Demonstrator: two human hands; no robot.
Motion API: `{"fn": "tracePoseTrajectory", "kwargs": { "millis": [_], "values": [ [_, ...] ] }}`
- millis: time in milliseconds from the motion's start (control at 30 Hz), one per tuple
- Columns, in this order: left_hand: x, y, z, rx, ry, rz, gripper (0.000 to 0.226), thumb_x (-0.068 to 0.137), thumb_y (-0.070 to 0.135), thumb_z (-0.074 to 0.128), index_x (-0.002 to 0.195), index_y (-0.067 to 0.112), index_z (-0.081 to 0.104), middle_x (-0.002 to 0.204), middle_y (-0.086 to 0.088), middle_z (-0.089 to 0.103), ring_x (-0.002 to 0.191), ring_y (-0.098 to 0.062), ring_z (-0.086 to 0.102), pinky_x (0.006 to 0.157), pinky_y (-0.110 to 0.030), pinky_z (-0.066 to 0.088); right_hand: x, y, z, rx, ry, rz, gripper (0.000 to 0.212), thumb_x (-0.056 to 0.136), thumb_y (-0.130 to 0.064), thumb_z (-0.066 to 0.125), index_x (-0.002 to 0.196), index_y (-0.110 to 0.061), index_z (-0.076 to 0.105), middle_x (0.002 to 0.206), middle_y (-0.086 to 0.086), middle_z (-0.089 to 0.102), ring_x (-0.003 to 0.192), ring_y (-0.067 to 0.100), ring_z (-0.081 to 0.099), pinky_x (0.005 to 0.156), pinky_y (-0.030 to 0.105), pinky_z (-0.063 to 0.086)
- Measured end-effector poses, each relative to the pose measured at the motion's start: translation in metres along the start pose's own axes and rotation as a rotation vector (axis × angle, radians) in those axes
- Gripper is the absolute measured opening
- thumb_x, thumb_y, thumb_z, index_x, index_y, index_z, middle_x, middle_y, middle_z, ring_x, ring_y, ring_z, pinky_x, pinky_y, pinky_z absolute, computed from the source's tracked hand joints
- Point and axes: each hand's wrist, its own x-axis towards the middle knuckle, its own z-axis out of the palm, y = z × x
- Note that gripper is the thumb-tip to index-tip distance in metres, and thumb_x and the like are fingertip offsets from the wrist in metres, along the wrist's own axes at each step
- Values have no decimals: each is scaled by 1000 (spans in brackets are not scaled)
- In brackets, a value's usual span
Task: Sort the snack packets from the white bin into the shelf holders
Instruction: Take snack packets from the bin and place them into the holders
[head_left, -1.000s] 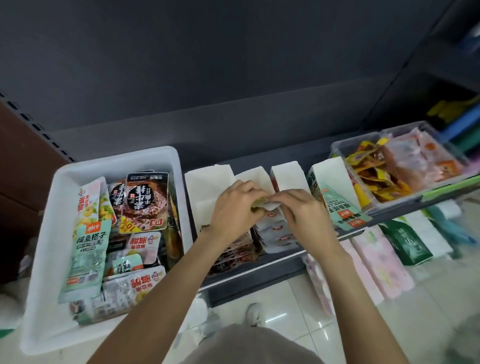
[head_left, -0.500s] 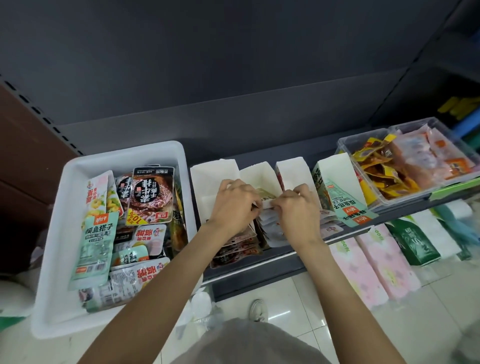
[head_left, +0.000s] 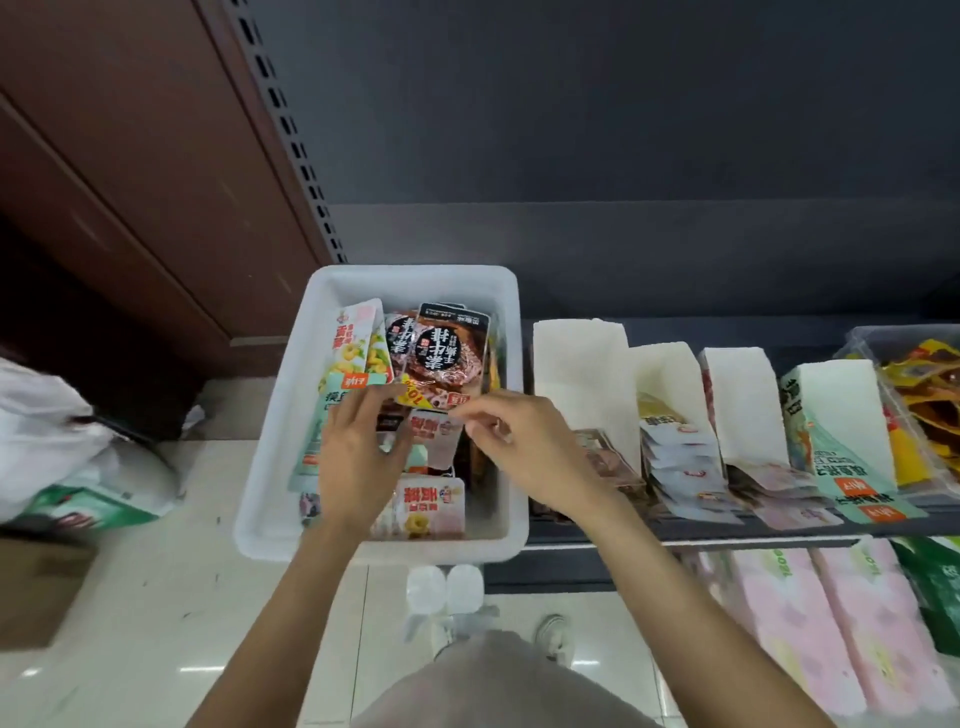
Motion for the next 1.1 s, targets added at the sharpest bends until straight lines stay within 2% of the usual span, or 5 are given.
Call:
{"fn": "tracePoseTrajectory", "kwargs": {
  "millis": [233,433,600,700,1100],
  "values": [
    [13,-50,-12,268,-343,-347,82,82,50,63,145,11,26,146,-10,38,128,-32,42,102,-45,37,67,-12,75,-56,-243,59,42,94,-12,54,135,-14,49,138,3,51,119,18,52,101,31,41],
    [15,-47,-31,332,-201,-165,25,95,21,45,113,10,59,82,-17,68,71,-37,62,59,-32,38,81,-16,91,25,-144,156,56,92,-13,59,142,-20,36,131,3,54,105,16,58,94,37,49],
    [22,-49,-69,-311,-54,-342,21,98,16,48,85,13,64,68,-11,64,62,-27,59,55,-31,42,80,-33,61,477,8,289,53,90,-24,63,138,-22,40,124,-6,55,94,1,56,73,11,44],
    [24,-36,-80,-735,-189,-443,20,98,17,49,92,12,67,80,-8,73,72,-22,70,63,-33,56,75,-36,46,668,-2,338,40,90,-26,63,127,-29,50,114,-4,65,101,5,61,89,25,49],
    [45,32,-53,-831,-404,-180,12,77,10,72,85,20,74,77,9,74,67,-4,67,58,-14,51,17,-23,-37,340,13,182,23,81,-12,73,88,-32,64,90,-12,71,84,4,69,70,24,57]
  ]
}}
